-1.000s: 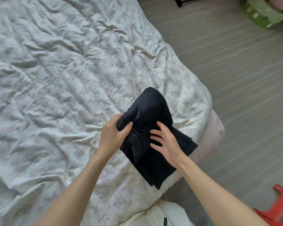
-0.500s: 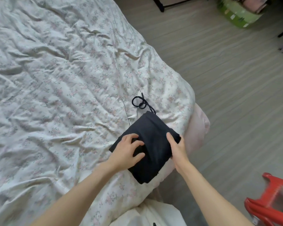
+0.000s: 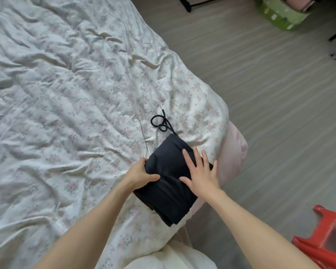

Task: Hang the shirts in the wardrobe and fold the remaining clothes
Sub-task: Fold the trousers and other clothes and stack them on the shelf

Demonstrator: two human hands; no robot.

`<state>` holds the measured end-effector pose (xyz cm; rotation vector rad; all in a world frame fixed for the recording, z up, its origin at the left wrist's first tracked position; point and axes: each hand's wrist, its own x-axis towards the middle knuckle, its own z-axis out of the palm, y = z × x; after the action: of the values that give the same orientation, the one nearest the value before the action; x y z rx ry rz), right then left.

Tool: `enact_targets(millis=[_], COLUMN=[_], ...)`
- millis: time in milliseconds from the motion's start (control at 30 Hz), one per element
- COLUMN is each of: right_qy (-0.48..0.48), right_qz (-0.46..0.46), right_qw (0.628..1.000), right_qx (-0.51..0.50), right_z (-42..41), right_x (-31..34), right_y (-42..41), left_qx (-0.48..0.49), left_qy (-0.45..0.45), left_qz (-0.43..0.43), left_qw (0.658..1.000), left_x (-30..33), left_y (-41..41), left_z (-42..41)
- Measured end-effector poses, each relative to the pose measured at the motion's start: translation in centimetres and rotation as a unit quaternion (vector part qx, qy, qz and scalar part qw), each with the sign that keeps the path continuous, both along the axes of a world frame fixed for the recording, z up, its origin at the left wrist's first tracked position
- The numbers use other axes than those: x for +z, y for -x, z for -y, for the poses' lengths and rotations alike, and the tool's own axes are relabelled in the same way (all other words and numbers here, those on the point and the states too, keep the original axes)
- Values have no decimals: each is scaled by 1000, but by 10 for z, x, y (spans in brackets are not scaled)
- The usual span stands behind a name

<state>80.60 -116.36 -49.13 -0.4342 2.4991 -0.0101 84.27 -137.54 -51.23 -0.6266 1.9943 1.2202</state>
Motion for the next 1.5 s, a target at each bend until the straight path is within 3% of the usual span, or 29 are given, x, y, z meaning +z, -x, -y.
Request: enact_targets(millis=[133,200,300,500,567,667,767,833,900,967,1067,1233,1367,1500], right_qy=[-35,-13,65,253,263,287,316,320,305,267,222,192,170,183], right_qz=[43,-3,-38,22,15,7,25,34,46,58,45,44,62,63], right_qw=[997,1000,997,944,943,941,922,915,915,927,949,967,969,967], right_qx=[-61,-17,7,-209,-201,-179,-221,-242,-259,-256,-218,-163,-171,-168], right_z=[-22,-25,-20,-32,-42,-56,-65,-72,-74,-74,-71,-69,-71,-72], right_x=[-7,-10,-13,-14,-15,-15,-13,-13,-14,-15,-16,-16,-19,-16], right_y=[24,32,27,26,22,15,8,3,5,12,24,31,26,25], left_qx=[-13,76,250,480,466,383,347,356,426,482,497,476,477,429], left_qy=[4,93,202,147,135,93,99,98,62,18,-5,-15,-25,33], left_qz=[-48,-96,-128,-37,-20,22,64,71,69,49,6,-38,-8,26], left_qw=[999,988,938,864,874,919,930,926,900,875,867,878,878,902], left_x=[0,1,7,27,28,28,26,22,19,19,18,15,12,10], left_y=[2,1,-17,-74,-89,-103,-106,-106,-105,-105,-113,-132,-140,-130], left_z=[23,33,24,-58,-79,-107,-126,-135,-140,-143,-146,-134,-128,-124])
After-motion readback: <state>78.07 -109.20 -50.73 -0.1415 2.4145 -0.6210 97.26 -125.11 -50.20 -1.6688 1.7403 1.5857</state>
